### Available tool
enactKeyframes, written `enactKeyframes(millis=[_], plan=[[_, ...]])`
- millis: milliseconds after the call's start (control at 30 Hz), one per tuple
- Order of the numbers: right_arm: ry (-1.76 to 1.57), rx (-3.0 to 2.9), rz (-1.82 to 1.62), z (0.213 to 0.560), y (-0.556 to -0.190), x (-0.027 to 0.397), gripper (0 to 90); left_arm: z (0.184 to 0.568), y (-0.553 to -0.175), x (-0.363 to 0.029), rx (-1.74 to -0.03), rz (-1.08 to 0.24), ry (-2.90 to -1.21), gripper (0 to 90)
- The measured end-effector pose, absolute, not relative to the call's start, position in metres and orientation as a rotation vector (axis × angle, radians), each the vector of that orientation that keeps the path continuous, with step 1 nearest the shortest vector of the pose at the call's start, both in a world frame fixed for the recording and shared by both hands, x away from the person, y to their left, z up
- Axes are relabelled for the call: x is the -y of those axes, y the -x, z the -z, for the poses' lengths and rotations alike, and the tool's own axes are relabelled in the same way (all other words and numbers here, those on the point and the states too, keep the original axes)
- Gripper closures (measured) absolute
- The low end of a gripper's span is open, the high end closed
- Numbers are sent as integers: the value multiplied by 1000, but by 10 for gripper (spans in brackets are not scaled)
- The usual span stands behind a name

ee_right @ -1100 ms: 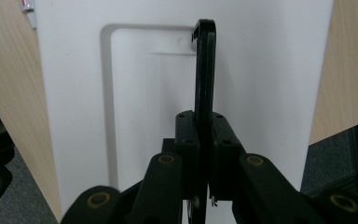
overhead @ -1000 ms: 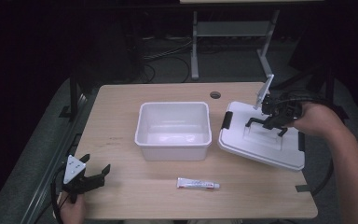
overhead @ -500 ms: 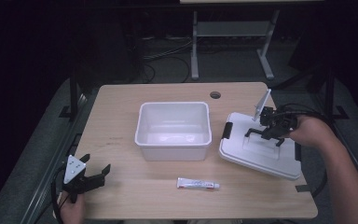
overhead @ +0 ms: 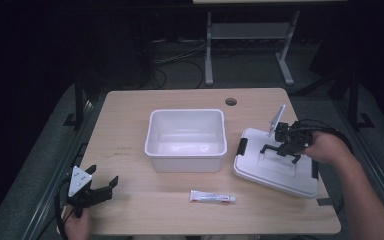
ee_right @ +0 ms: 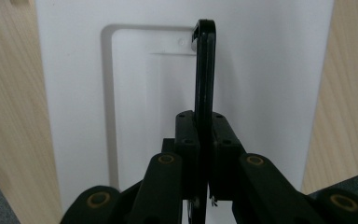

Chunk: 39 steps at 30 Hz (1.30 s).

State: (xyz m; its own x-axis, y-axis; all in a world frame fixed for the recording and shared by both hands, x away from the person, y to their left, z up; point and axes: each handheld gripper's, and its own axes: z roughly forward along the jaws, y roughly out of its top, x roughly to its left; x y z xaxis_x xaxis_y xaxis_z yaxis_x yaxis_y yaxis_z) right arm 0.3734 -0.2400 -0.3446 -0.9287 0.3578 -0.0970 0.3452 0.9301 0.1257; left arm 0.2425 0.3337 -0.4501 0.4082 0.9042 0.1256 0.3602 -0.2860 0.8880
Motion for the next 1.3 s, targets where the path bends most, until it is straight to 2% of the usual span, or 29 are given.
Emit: enactKeyframes(millis=[833,1300], plan=[[-567,-3009,-162,386,-381,235,837,450,-242,-334,-1089,-833,-1836,137],[-579,-3001,-189,389,-376,237,826,450,-242,-333,-1087,-831,-1836,138]])
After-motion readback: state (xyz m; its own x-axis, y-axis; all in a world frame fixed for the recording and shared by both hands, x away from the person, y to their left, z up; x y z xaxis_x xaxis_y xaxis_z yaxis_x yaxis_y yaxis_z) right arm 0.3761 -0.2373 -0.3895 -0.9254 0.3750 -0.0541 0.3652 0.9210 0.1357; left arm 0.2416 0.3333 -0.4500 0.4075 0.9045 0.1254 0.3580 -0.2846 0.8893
